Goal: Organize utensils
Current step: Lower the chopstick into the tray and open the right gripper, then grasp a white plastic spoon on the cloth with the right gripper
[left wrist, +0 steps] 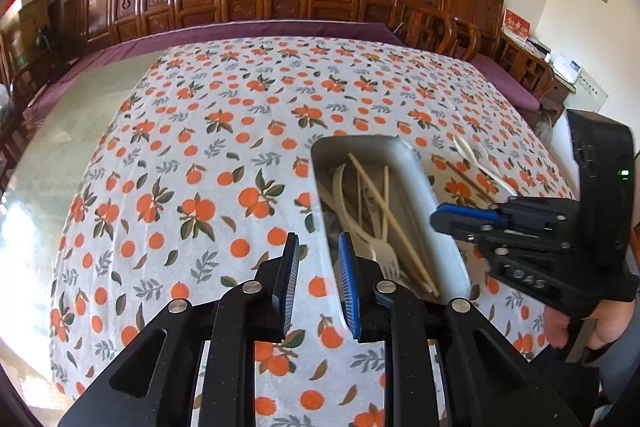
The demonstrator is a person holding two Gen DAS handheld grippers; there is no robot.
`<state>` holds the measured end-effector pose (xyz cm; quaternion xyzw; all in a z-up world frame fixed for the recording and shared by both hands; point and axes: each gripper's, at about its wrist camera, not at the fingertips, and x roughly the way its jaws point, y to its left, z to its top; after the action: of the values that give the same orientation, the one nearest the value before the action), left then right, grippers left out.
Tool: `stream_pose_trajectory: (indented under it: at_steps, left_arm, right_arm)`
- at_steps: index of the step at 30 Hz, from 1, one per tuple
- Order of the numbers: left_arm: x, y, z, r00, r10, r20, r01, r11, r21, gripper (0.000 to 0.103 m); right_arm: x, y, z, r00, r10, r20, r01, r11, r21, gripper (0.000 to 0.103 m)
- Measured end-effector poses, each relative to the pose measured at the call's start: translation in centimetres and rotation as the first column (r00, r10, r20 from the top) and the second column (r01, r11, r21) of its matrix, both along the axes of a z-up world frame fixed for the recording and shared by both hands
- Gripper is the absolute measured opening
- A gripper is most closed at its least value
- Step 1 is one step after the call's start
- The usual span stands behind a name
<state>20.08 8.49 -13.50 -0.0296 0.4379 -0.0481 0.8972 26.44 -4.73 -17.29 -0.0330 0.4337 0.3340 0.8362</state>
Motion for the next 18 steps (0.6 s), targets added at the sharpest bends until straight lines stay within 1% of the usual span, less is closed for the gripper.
stream_pose_trajectory:
  at_steps: [1,5,7,9,10,11,12,13,14,15,16,18]
  left_arm:
    - [0.0,-0.3,0.3,1.0,-0.001,0.006,0.001,1.0,-0.003,0.023]
    - [0.2,-1.5,1.1,1.0,-0.006,0.021,0.007,1.0,-0.006,0.026]
    - [0.3,-2.3,1.5,0.999,-0.013,0.031,0.013,1.0,-0.004,0.033]
    - [0.4,-3.0,1.8,0.999,-0.019,0.038,0.019,1.0,-0.004,0.034]
    - [0.6,-3.5,1.9,0.999,-0.022,0.038,0.022,1.0,-0.006,0.037]
    - [0.7,-3.9,1.9,0.999,-0.023,0.038,0.023,1.0,-0.006,0.041]
    - [0.8,-4.3,2.0,0.999,-0.023,0.041,0.024,1.0,-0.004,0.054]
    - [0.9,-4.8,2.0,0.999,-0.026,0.047,0.026,1.0,-0.001,0.062]
    - [1.0,-5.2,2.0,0.998,-0.029,0.05,0.029,1.0,0.001,0.064]
    - [1.2,-5.7,1.9,0.998,-0.03,0.048,0.03,1.0,0.007,0.069]
    - [1.4,-6.1,1.7,0.999,-0.029,0.044,0.028,1.0,0.011,0.077]
    - [1.8,-6.9,1.4,0.999,-0.027,0.04,0.026,1.0,0.013,0.08]
  right_arm:
    - [-0.1,-0.4,0.4,1.0,-0.001,0.009,0.001,1.0,0.0,0.014]
    - [-0.4,-3.3,2.0,0.999,-0.013,0.053,0.013,1.0,0.003,0.017]
    - [-0.3,-4.8,2.5,0.998,-0.021,0.067,0.022,1.0,-0.002,0.02]
    - [0.0,-6.4,2.8,0.996,-0.031,0.082,0.032,0.999,-0.016,0.021]
    - [0.2,-7.1,2.8,0.995,-0.037,0.089,0.039,0.999,-0.023,0.021]
    - [0.5,-8.1,2.8,0.994,-0.044,0.096,0.048,0.998,-0.034,0.021]
    - [0.7,-8.9,2.8,0.994,-0.052,0.1,0.056,0.997,-0.043,0.021]
    - [1.0,-9.5,2.8,0.993,-0.058,0.103,0.063,0.997,-0.049,0.021]
    - [1.3,-10.5,2.7,0.992,-0.067,0.106,0.073,0.996,-0.053,0.021]
    - [1.6,-11.3,2.5,0.992,-0.073,0.106,0.079,0.995,-0.058,0.022]
    - [1.9,-12.1,2.4,0.991,-0.079,0.106,0.086,0.994,-0.064,0.024]
    - [2.7,-13.8,1.9,0.99,-0.091,0.104,0.099,0.992,-0.077,0.027]
